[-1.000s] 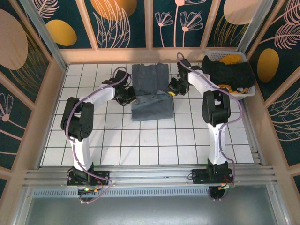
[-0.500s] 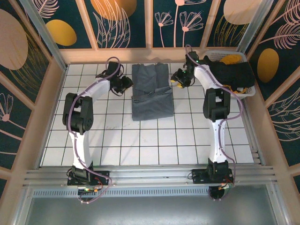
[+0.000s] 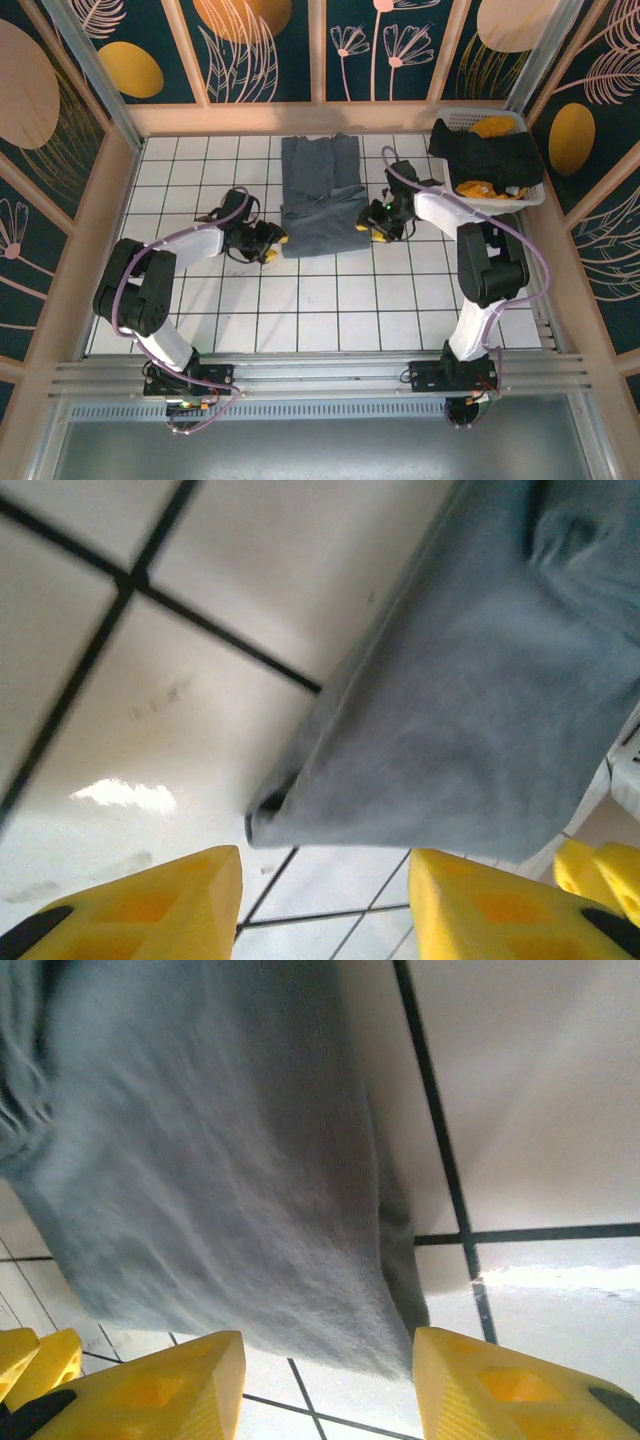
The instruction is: Fold and stack the t-shirts
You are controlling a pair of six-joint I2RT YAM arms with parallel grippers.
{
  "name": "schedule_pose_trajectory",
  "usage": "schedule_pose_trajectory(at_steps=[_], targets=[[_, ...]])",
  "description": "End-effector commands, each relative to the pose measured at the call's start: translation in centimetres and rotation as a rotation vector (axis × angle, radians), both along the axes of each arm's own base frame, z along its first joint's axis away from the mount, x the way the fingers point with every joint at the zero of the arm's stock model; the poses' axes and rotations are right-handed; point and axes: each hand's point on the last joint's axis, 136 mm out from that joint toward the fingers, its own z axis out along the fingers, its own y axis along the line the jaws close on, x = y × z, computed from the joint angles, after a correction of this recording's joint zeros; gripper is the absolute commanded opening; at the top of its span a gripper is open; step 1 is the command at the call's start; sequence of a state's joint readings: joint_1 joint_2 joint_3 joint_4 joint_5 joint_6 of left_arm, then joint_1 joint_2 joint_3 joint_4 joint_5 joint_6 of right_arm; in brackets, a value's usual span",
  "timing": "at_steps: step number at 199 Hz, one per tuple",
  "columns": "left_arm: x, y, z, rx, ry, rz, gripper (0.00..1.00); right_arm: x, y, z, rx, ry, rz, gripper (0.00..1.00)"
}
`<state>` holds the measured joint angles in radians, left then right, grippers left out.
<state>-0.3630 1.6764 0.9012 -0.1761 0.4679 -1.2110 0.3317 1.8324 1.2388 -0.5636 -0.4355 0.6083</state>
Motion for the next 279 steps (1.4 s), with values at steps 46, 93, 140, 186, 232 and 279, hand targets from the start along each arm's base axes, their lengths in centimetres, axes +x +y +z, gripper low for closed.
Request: schedule_pose_trajectory(at_steps=[46, 93, 140, 186, 232, 279], targets=[[1.3, -2.5, -1.1, -0.109, 0.041, 0.071, 0.46, -0.7, 0.9, -3.2, 0.017, 0.075, -0.035, 0.48], [1.9, -2.3, -2.2, -0.051, 0.061, 0.049, 0.40, 0.1, 1.6, -4.2, 0.031, 0.093, -0.036, 0.34], [0.4, 0.4, -1.4, 0.082, 0.065, 0.099, 0.47, -0.2, 1.0, -4.2, 0.007, 0.100, -0.061, 0.00], [-0.7, 0.1, -1.5, -0.021, 0.087, 0.177, 0.47, -2.0, 0.9, -5.0, 0.010, 0.143, -0.058, 0.00], [0.2, -2.1, -2.2, -0.072, 0.108, 0.151, 0.46, -2.4, 1.3, -5.1, 0.021, 0.156, -0.046, 0.00], [2.4, -3.2, -2.8, -0.073, 0.087, 0.140, 0.31, -3.1, 1.6, -4.9, 0.027, 0.157, -0.037, 0.00]])
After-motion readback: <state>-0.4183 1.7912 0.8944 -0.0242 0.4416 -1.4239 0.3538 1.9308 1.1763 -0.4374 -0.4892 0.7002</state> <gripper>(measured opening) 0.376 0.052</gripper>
